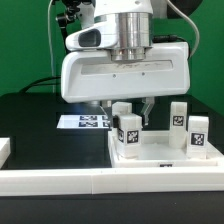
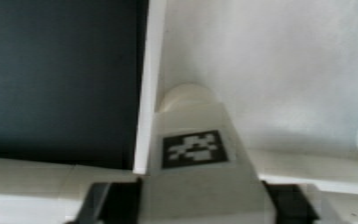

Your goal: Assemble square table

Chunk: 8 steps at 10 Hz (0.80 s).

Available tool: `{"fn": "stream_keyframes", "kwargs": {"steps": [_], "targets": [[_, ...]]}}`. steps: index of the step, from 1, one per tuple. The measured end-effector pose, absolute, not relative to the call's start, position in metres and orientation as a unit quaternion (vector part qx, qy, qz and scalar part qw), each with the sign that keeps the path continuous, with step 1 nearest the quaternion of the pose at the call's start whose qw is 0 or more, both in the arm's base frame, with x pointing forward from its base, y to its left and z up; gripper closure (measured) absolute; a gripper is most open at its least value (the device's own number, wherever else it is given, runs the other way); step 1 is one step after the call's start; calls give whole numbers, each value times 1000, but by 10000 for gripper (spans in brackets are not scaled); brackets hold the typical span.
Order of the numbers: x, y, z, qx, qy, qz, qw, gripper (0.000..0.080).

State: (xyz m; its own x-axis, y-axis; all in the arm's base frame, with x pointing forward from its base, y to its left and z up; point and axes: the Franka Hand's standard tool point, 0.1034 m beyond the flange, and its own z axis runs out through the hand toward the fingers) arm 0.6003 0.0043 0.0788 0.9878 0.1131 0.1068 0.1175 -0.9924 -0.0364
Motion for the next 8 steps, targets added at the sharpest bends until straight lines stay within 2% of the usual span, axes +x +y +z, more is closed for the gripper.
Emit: {"fn": "stream_keyframes", "kwargs": {"steps": [2, 4, 8], "targets": [[600, 4, 79, -998, -32, -52, 25, 510], [600, 5, 78, -992, 113, -50, 37, 510], [597, 8, 78, -927, 371, -43, 42, 509]]}}
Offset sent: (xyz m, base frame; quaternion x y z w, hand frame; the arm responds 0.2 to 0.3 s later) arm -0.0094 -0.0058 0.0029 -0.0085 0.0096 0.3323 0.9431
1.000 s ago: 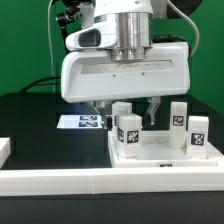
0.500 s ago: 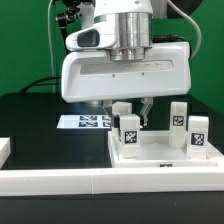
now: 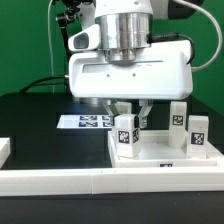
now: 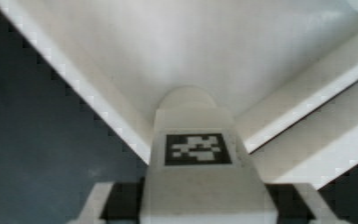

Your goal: Assemble square table

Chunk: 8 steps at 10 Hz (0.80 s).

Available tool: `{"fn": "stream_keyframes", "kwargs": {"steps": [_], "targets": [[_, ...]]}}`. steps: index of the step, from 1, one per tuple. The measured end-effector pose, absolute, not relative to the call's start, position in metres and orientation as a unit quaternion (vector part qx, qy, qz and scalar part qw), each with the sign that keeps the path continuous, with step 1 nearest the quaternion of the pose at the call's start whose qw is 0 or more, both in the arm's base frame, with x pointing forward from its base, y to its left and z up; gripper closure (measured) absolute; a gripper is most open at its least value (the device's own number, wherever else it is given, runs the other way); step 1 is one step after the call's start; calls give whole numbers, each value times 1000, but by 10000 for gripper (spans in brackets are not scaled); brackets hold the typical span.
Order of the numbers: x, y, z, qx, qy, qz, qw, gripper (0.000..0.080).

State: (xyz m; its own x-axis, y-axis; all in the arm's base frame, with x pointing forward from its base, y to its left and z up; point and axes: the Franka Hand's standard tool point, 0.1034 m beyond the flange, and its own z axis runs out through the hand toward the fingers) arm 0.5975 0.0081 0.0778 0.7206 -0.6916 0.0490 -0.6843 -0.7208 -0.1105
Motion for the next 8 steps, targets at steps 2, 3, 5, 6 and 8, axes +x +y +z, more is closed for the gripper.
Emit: {"fn": "stream_keyframes", "kwargs": {"steps": [2, 3, 5, 6, 8], "targets": [[597, 12, 77, -877, 478, -36, 44, 508], [597, 14, 77, -844, 534, -35, 44, 508], [597, 14, 77, -798, 601, -28, 48, 508], [597, 13, 77, -787, 614, -27, 50, 499], [597, 14, 77, -808, 587, -29, 49, 326]]}}
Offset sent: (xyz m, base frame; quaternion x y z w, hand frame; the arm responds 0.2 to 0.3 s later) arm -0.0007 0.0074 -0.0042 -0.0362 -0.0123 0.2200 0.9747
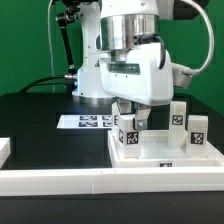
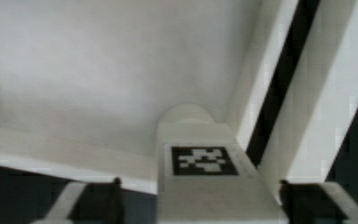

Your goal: Assemble square table

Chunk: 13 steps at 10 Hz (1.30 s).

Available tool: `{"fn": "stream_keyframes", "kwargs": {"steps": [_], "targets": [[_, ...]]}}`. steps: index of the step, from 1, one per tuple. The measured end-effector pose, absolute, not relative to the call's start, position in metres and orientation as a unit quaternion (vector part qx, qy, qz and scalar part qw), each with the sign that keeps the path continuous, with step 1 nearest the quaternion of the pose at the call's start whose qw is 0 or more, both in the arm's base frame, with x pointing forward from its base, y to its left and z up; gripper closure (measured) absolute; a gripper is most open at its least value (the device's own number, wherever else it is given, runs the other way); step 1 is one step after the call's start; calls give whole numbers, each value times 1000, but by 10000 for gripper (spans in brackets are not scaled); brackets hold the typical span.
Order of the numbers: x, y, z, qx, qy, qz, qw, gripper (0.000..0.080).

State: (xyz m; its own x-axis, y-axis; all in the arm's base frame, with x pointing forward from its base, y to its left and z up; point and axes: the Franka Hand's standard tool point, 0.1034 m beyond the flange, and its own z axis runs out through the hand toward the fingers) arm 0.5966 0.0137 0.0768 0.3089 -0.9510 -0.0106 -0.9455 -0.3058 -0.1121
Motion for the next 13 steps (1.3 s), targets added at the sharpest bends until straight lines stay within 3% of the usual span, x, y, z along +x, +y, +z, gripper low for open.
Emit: {"fn": "stream_keyframes", "kwargs": {"steps": [1, 3, 6, 9, 13], "targets": [[596, 13, 76, -831, 554, -32, 47, 191], [597, 12, 76, -882, 467, -42, 43, 162], [598, 7, 77, -956, 287, -50, 33, 151], [600, 13, 78, -993, 103, -51, 6, 151], [599, 9, 78, -999, -8, -51, -1, 151]]}}
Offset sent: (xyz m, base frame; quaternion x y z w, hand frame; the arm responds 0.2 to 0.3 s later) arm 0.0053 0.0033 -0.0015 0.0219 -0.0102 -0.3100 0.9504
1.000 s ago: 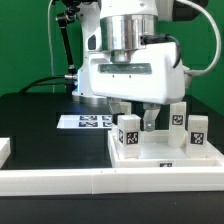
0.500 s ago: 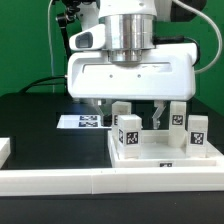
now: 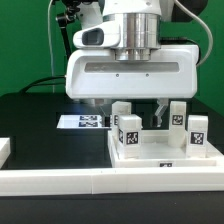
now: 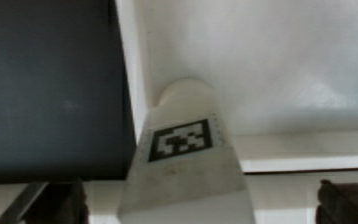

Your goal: Assemble square table

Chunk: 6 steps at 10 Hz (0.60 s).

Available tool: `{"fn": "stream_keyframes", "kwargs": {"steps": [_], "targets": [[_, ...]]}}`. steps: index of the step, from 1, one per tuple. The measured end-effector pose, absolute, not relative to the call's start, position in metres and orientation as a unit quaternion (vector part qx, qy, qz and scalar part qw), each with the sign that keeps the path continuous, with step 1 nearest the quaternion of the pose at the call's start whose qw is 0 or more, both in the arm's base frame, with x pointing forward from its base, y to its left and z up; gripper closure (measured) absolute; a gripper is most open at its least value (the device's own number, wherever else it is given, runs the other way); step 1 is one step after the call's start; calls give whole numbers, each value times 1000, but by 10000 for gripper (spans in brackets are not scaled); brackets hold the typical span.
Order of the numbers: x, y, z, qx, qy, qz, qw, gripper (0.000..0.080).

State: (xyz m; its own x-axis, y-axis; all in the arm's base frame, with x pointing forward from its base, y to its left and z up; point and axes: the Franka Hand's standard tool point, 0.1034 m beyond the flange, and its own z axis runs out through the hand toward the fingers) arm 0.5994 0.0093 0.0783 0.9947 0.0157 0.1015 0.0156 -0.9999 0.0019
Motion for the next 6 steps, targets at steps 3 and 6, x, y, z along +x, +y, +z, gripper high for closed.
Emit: {"fn": "stream_keyframes", "kwargs": {"steps": [3, 6], "targets": [[599, 8, 78, 996, 72, 48, 3, 151], [598, 8, 78, 997, 70, 43, 2, 420]]}}
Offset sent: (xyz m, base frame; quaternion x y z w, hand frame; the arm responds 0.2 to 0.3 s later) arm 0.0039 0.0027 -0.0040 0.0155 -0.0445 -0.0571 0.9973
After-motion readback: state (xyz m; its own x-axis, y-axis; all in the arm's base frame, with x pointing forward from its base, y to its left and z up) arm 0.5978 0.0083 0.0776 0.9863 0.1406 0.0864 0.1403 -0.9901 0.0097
